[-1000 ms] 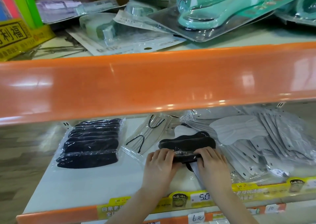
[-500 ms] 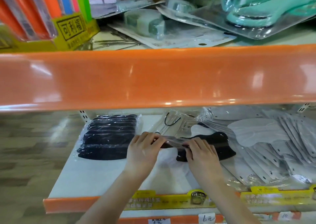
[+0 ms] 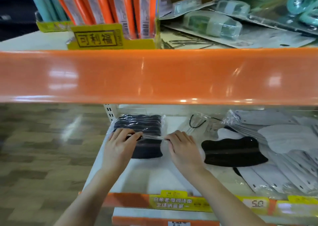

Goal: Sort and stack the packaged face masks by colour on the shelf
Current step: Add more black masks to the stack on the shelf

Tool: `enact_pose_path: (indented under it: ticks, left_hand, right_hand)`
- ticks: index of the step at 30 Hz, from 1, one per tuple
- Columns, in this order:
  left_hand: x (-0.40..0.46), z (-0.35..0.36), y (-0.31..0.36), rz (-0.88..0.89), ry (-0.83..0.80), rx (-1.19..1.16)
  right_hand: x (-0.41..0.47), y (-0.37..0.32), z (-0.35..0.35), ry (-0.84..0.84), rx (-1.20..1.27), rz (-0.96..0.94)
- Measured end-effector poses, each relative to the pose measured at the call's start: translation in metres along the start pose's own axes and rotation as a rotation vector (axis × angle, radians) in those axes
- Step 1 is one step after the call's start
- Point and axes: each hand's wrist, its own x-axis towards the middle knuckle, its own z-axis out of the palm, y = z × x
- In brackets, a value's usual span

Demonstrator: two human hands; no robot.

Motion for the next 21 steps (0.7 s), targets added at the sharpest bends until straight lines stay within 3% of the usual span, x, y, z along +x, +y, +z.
enact_pose_path:
  ticks: [8, 21]
  left_hand:
    - [-0.026, -0.002, -0.041, 0.001, -0.035, -0.007]
    - [-0.055, -0.002, -0.047, -0.149, -0.392, -0.050]
  right_hand:
    - [-0.011, -0.032, 0.022, -0.114, 0.069, 0.040]
    - [-0.031, -0.057, 0.041, -0.097, 0.022, 0.035]
